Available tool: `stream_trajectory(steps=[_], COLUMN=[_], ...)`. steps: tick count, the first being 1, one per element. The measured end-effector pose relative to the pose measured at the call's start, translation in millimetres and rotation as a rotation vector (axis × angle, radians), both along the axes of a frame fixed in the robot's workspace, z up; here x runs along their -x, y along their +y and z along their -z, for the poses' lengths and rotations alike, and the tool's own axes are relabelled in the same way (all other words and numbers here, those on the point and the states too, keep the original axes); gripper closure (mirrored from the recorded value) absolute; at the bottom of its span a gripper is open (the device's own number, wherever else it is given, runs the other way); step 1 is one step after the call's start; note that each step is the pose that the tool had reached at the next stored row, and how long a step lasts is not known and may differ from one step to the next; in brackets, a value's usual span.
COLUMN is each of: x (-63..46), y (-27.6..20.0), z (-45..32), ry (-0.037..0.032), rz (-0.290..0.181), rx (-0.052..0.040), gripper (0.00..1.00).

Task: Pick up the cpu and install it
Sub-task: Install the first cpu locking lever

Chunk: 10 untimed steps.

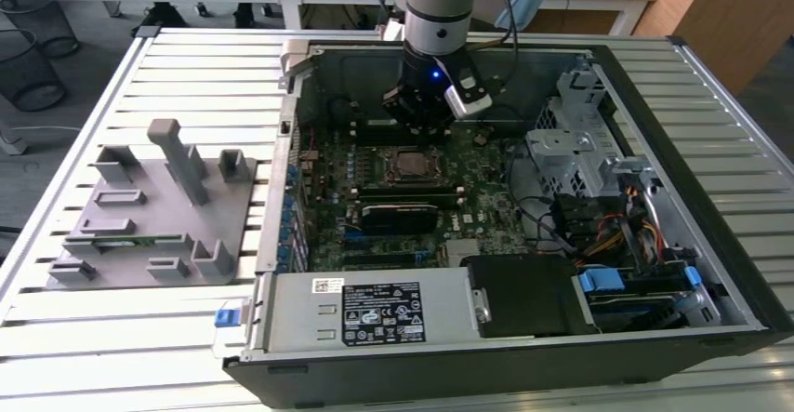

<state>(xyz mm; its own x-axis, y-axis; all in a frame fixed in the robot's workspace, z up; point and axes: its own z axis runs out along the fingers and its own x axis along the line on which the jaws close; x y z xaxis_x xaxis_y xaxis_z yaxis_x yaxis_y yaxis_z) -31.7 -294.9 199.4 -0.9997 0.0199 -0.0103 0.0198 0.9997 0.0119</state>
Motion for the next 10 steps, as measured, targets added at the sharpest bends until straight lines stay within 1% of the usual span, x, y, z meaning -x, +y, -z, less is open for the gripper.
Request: stream_trajectory(steps=[5, 7, 10], x=[0.0, 0.0, 0.0], y=[0.0, 0.0, -0.1], z=[0.0, 0.1, 1.2], ry=[0.0001, 0.0003, 0.0013], rz=[0.0, 0.0, 0.0], rx=[0.0014, 0.0051, 0.0132], gripper=[0.89, 0.89, 0.89])
